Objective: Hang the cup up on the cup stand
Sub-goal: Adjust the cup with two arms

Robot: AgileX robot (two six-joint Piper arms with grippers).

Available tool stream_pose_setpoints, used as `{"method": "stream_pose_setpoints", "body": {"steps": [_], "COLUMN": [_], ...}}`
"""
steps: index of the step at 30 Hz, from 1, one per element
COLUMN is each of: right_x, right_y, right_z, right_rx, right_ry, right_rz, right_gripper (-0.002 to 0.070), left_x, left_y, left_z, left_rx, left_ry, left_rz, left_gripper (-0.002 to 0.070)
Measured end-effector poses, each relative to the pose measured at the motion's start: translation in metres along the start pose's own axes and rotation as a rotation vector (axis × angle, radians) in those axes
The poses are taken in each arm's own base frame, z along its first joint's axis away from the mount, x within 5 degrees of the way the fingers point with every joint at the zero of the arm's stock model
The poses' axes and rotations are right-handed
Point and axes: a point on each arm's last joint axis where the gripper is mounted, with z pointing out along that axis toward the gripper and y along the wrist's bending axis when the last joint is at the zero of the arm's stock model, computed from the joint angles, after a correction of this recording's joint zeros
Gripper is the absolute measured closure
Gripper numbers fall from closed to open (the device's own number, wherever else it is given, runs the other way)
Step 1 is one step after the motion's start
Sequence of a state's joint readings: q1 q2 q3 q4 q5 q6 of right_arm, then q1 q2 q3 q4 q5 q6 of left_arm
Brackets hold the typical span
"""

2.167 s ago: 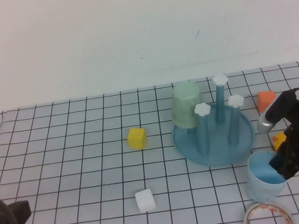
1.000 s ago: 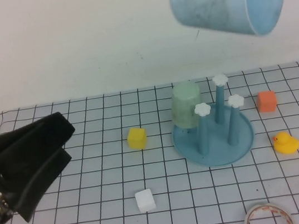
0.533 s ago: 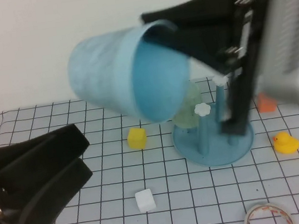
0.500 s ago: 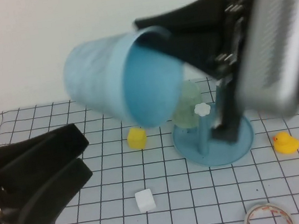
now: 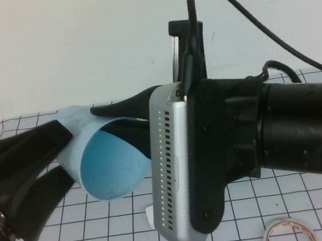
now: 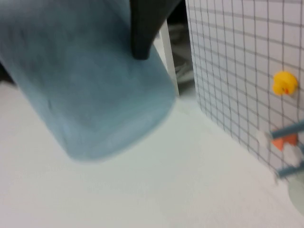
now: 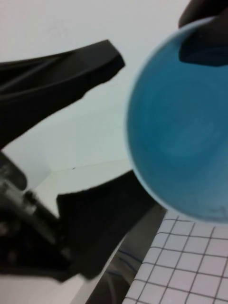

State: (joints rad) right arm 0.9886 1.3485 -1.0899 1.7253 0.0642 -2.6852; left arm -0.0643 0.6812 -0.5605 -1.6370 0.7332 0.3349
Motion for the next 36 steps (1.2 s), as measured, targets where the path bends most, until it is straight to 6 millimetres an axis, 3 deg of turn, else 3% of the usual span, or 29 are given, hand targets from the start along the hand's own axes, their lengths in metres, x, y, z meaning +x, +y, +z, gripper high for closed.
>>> {"method": "stream_pose_setpoints", "body": {"steps": [13, 18, 24, 31, 36], "right_x": [-0.006, -0.024, -0.023, -0.018, -0.004], "right_y": [0.003, 0.015, 0.023, 0.023, 0.013], "right_z": [0.001, 0.0, 0.005, 0.01, 0.011], "right_rx": [-0.033, -0.113, -0.135, -0.116, -0.056], "right_ry": [-0.071, -0.272, -0.312, -0.258, -0.067], "right_rz": [-0.101, -0.208, -0.326, -0.401, -0.408], "right_gripper": [0.0645, 0.0654, 0.0654, 0.0654, 0.0657], "left_x": [-0.007, -0.01, -0.008, -0.011, -0.016], "left_y": [0.002, 0.001, 0.0, 0.002, 0.003], "left_z": [0.0, 0.0, -0.001, -0.001, -0.001], "left_rx": [-0.024, -0.009, -0.001, -0.022, -0.018], "left_ry": [-0.082, -0.103, -0.091, -0.12, -0.174], "left_rz": [-0.041, -0.091, -0.095, -0.08, -0.172], "left_gripper": [-0.0017, -0.0017, -0.0017, -0.0017, -0.0017]}}
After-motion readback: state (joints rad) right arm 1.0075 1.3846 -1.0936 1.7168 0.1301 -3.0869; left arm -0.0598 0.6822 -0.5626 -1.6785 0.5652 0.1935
